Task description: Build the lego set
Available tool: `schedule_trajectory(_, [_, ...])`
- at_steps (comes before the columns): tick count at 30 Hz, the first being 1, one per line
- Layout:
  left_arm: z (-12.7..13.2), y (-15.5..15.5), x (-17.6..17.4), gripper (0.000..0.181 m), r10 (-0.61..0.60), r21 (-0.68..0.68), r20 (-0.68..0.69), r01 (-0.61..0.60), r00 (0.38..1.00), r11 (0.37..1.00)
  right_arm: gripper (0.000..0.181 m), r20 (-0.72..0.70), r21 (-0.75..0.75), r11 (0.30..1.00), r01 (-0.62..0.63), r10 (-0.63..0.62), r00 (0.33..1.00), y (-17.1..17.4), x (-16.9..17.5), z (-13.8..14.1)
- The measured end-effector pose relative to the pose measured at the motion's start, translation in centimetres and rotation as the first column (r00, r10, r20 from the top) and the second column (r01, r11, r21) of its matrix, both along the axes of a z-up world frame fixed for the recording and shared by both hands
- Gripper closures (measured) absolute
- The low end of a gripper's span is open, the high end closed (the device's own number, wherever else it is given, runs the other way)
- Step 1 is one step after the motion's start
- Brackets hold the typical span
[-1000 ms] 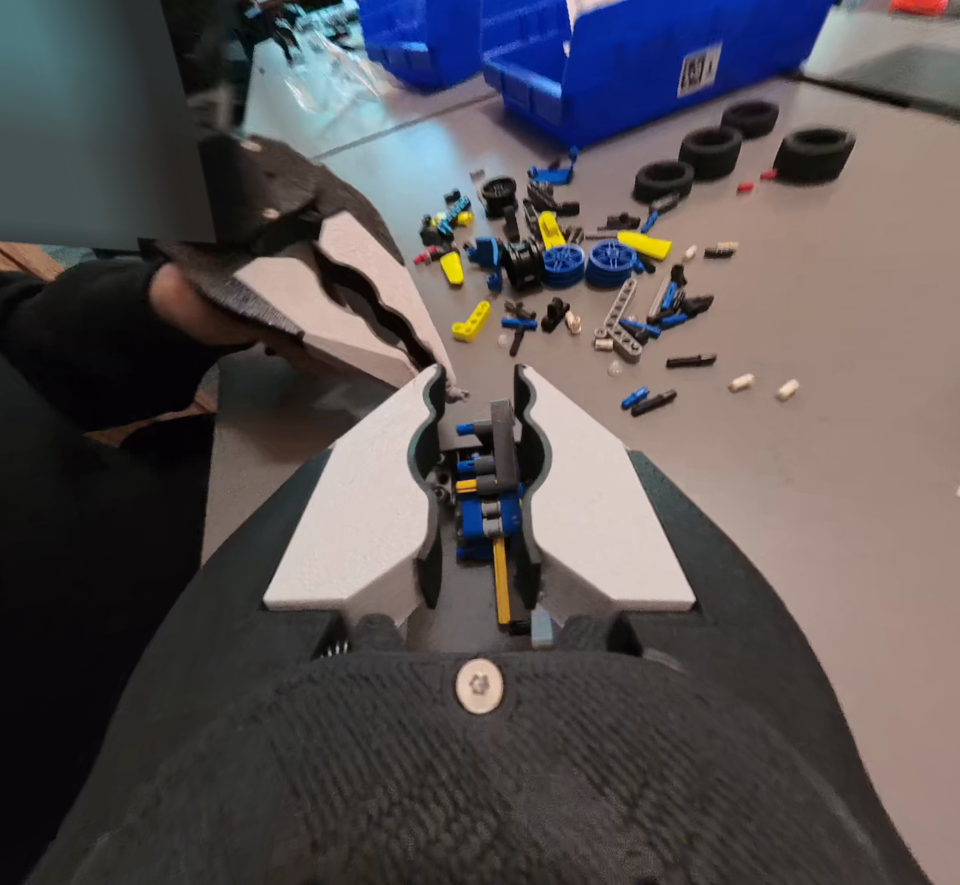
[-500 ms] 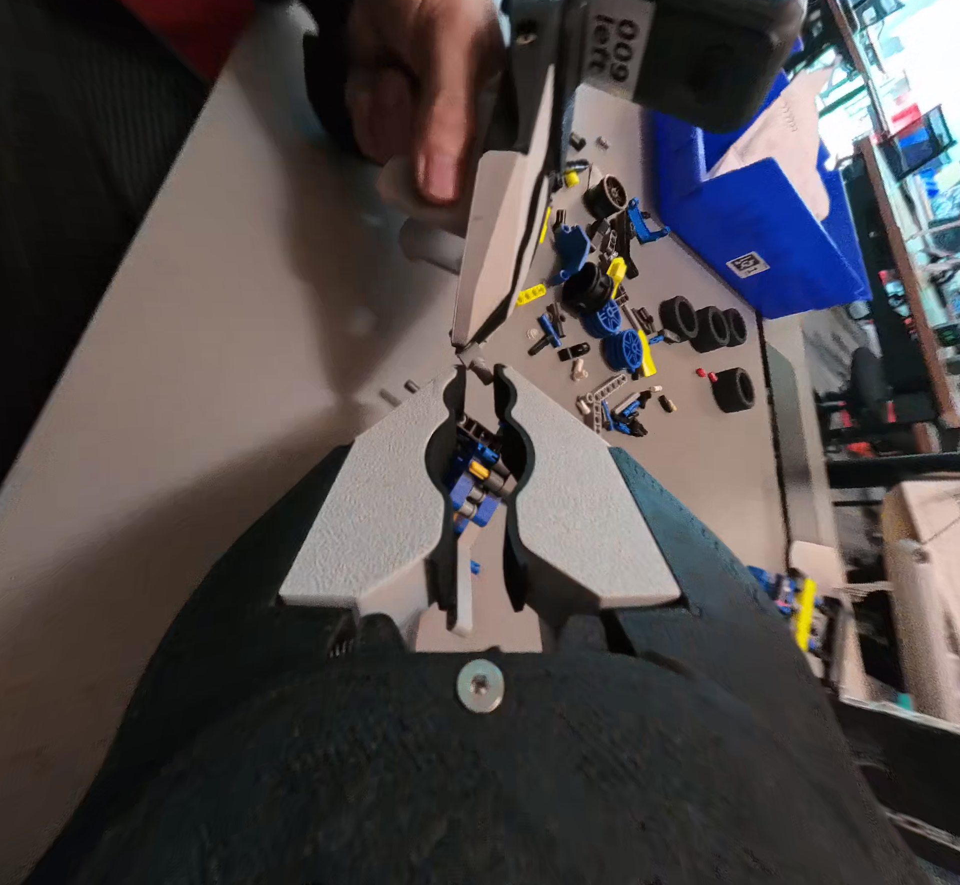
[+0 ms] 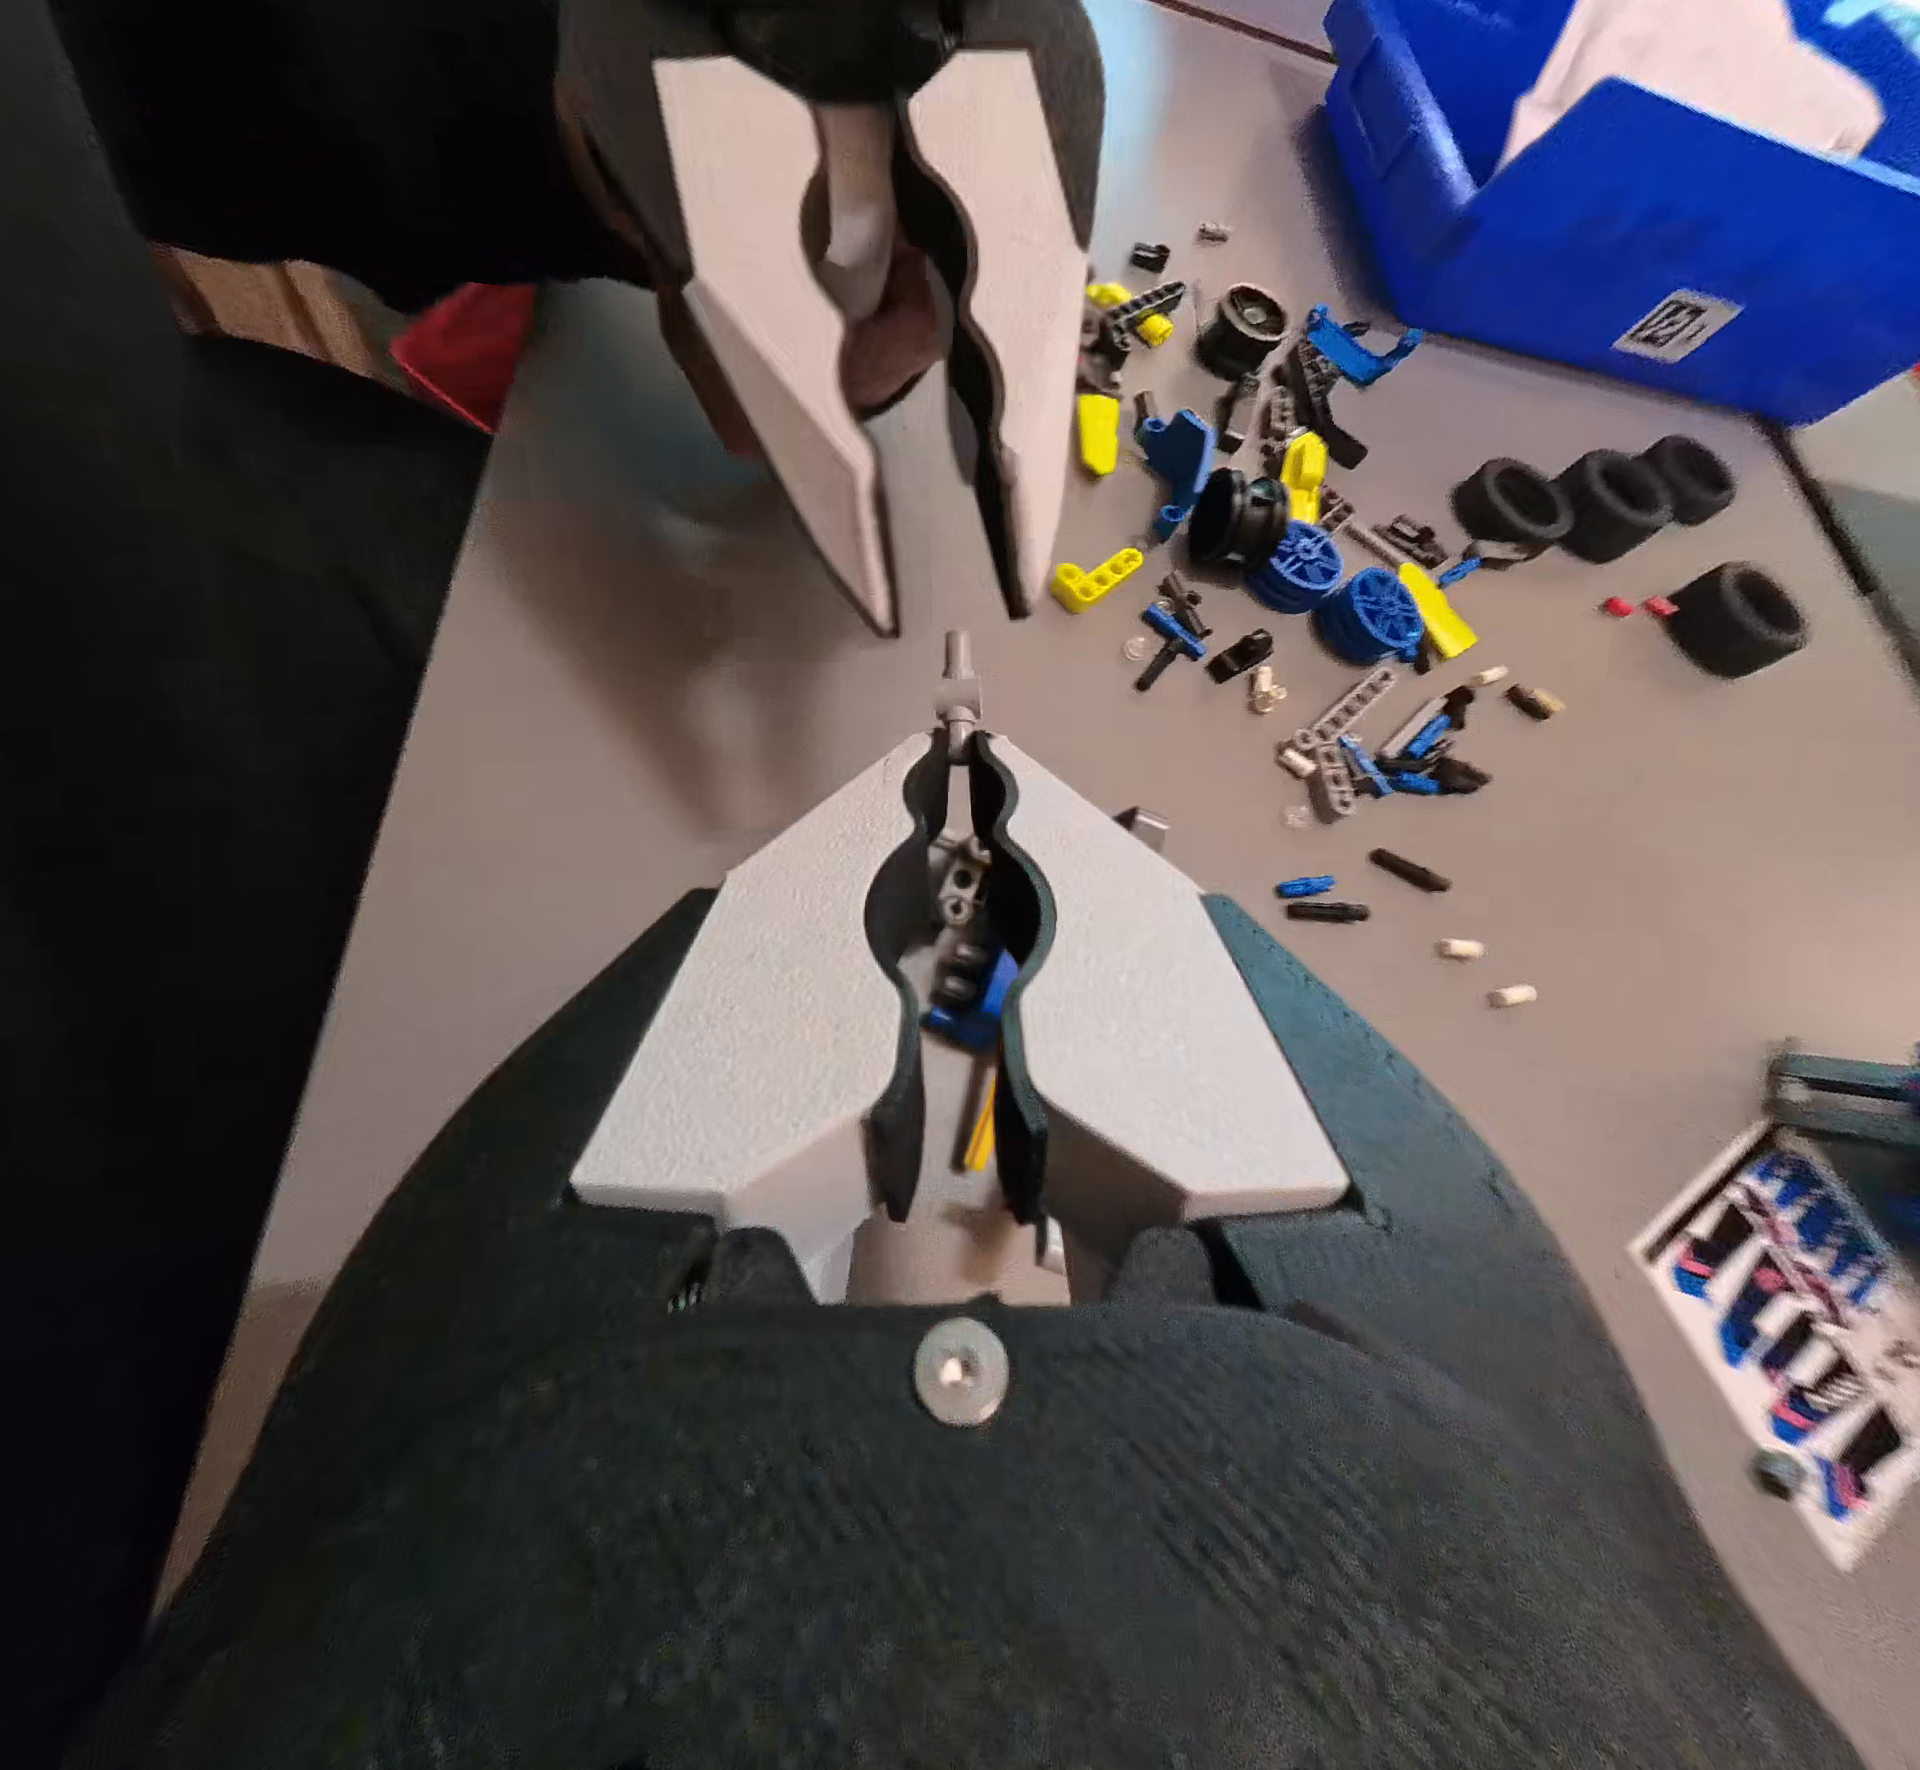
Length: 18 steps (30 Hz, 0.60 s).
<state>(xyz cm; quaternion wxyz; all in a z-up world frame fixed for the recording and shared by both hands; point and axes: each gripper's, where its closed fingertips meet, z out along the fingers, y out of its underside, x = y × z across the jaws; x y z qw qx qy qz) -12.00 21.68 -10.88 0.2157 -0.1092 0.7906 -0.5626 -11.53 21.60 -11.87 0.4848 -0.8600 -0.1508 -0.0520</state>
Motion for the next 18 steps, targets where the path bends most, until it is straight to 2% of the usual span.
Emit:
schedule_trajectory(2, [-1.4, -0.3, -0.2, 0.144, -0.014, 0.106, 0.007, 0.013, 1.000, 0.994, 0.180, -0.030, -0.007, 1.000, -0.016, 0.016, 0.999, -0.1, -0.3, -0.2])
schedule_trajectory(3, [-1.8, -0.5, -0.5, 0.151, -0.032, 0.130, 0.011, 0.030, 0.999, 0.991, 0.180, -0.032, -0.004, 1.000, -0.023, 0.023, 0.999, 0.0, -0.5, -0.2])
schedule_trajectory(5, [-1.5, -0.8, -0.6, 0.181, -0.032, 0.125, 0.046, 0.027, 0.998, 0.992, 0.179, -0.044, -0.016, 0.999, -0.033, 0.032, 0.999, 0.0, -0.8, -0.4])
schedule_trajectory(9, [-1.0, -0.8, -0.4, 0.181, -0.019, 0.086, 0.052, 0.015, 0.998, 0.996, 0.180, -0.009, -0.049, 0.999, -0.010, 0.009, 1.000, -0.3, -0.3, -0.7])
schedule_trajectory(12, [-1.1, -1.1, -1.0, 0.156, -0.051, 0.078, 0.049, 0.047, 0.997, 0.996, 0.180, 0.000, -0.047, 0.999, 0.011, -0.011, 1.000, -0.5, 0.2, -0.5])
schedule_trajectory(13, [-1.2, -0.9, -0.7, 0.137, -0.024, 0.080, 0.051, 0.020, 0.998, 0.997, 0.180, 0.002, -0.048, 0.999, 0.008, -0.008, 1.000, -0.5, 0.1, -0.5])
schedule_trajectory(15, [-1.6, -0.8, -0.6, 0.145, -0.016, 0.105, 0.025, 0.014, 1.000, 0.994, 0.180, 0.005, -0.063, 0.998, -0.001, 0.001, 1.000, -0.7, -0.1, -0.7])
schedule_trajectory(18, [-1.2, -0.8, -0.5, 0.153, -0.012, 0.055, -0.021, 0.013, 1.000, 0.998, 0.179, 0.012, -0.081, 0.997, -0.004, 0.005, 1.000, -0.6, -0.2, -1.1])
